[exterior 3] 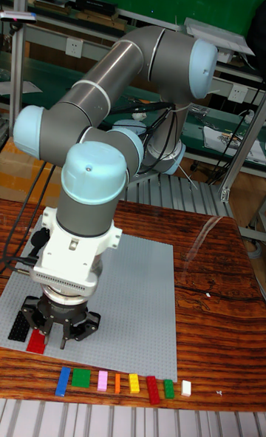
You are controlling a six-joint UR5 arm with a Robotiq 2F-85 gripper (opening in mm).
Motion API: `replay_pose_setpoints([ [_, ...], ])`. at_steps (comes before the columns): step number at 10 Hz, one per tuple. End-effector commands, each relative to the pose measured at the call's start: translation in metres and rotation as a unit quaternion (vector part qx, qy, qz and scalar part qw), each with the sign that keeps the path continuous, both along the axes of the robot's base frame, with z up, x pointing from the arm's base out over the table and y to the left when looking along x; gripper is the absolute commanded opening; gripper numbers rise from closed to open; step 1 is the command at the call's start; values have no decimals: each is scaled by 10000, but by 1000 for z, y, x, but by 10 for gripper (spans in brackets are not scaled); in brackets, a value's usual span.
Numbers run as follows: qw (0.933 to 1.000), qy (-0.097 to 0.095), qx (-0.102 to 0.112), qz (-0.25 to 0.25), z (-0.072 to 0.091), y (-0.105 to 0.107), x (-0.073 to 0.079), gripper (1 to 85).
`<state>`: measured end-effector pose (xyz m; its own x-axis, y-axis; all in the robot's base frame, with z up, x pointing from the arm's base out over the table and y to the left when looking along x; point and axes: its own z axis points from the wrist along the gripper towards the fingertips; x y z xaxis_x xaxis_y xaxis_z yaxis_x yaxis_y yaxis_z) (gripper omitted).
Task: Build with small Lego blocks
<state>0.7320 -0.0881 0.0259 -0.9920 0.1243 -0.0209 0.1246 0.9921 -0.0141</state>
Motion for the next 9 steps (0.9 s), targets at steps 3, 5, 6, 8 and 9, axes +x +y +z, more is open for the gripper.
replay_pose_setpoints([
  [3,9996,-34,66,285,0,9,15,383],
  [5,9995,-25,43,308,2,9,25,387],
  [6,9995,-34,65,308,1,10,30,390],
  [8,9993,-143,123,316,-3,18,41,393],
  [9,9992,-174,152,339,-5,20,46,393],
])
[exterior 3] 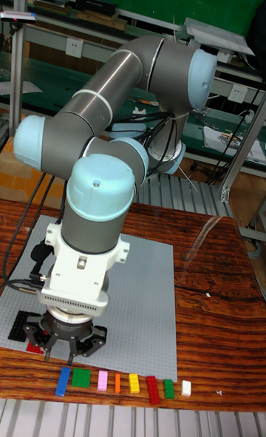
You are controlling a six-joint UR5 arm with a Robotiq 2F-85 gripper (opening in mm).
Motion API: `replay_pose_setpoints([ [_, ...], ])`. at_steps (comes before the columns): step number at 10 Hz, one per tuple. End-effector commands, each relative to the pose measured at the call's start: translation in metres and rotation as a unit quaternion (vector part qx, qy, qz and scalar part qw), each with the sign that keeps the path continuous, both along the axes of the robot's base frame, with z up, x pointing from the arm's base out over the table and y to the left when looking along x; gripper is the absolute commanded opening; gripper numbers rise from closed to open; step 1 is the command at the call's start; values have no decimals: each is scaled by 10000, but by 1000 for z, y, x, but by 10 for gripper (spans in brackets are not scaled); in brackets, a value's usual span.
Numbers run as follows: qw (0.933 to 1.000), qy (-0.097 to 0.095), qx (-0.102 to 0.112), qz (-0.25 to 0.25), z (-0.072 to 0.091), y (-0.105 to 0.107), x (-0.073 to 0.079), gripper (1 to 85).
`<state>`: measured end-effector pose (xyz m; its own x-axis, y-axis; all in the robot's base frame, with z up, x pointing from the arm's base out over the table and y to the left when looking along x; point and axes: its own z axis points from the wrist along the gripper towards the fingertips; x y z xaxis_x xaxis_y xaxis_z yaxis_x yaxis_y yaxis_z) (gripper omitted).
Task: Build with small Lego blocks
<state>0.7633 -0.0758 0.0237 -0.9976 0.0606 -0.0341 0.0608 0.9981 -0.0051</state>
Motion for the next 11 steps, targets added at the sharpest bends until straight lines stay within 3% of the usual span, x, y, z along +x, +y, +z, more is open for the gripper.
replay_pose_setpoints([
  [1,9998,-123,154,49,-4,10,18,393],
  [11,9996,-169,123,187,-14,9,35,387],
])
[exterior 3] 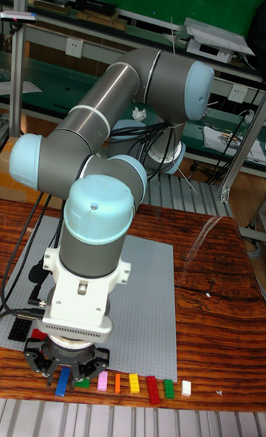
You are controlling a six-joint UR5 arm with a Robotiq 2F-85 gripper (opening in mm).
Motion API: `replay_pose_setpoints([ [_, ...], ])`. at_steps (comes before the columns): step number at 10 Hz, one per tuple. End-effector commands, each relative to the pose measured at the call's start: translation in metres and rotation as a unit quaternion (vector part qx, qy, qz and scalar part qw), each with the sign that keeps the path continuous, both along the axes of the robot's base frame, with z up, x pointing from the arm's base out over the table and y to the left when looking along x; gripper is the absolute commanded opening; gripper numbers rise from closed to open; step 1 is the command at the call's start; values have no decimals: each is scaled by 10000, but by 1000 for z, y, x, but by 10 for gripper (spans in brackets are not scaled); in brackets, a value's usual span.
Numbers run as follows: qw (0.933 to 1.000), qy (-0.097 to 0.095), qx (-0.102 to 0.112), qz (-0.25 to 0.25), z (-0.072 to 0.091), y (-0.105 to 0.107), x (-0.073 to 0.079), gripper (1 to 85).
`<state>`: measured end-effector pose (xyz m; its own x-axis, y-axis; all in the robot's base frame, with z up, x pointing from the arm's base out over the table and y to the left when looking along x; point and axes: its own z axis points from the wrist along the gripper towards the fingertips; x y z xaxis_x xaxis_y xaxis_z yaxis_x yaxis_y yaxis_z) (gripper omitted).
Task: Build with small Lego blocks
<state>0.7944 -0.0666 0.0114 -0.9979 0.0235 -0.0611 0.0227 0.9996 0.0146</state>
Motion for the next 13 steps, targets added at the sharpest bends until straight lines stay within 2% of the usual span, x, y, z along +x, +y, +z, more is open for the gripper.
replay_pose_setpoints([
  [1,10000,-29,16,-3,-2,-1,4,387],
  [7,10000,-29,-18,-72,-8,-4,7,367],
  [12,9997,-23,-92,-240,-8,-7,6,297],
  [13,9994,-17,-126,-316,-7,-8,6,230],
])
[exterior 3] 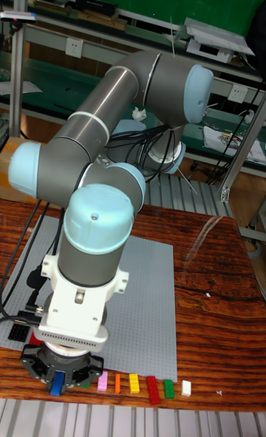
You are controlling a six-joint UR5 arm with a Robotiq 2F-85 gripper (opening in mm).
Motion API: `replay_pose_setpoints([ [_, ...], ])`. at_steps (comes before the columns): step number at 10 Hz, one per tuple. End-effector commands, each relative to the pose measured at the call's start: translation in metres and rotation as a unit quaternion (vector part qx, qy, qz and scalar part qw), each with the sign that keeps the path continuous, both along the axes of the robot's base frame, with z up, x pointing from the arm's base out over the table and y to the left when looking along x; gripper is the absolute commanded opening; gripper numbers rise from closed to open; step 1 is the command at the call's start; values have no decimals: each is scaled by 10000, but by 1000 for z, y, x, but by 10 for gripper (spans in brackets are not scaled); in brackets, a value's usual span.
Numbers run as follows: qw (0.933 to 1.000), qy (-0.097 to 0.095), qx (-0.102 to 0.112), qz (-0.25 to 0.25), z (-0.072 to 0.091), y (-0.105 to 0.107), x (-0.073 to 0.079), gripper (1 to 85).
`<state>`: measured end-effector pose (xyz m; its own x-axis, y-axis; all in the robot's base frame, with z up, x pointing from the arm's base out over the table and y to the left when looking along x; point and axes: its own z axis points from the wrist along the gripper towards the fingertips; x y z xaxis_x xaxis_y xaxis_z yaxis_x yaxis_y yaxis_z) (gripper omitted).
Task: Build with small Lego blocks
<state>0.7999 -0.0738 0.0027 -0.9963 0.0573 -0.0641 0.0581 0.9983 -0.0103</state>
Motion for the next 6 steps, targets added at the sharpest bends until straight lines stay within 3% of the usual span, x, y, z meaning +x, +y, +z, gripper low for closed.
replay_pose_setpoints([
  [1,9998,5,-13,-185,2,-1,-1,180],
  [4,9994,-8,-57,-338,3,-3,0,37],
  [6,9992,11,-117,-377,6,-7,-2,10],
])
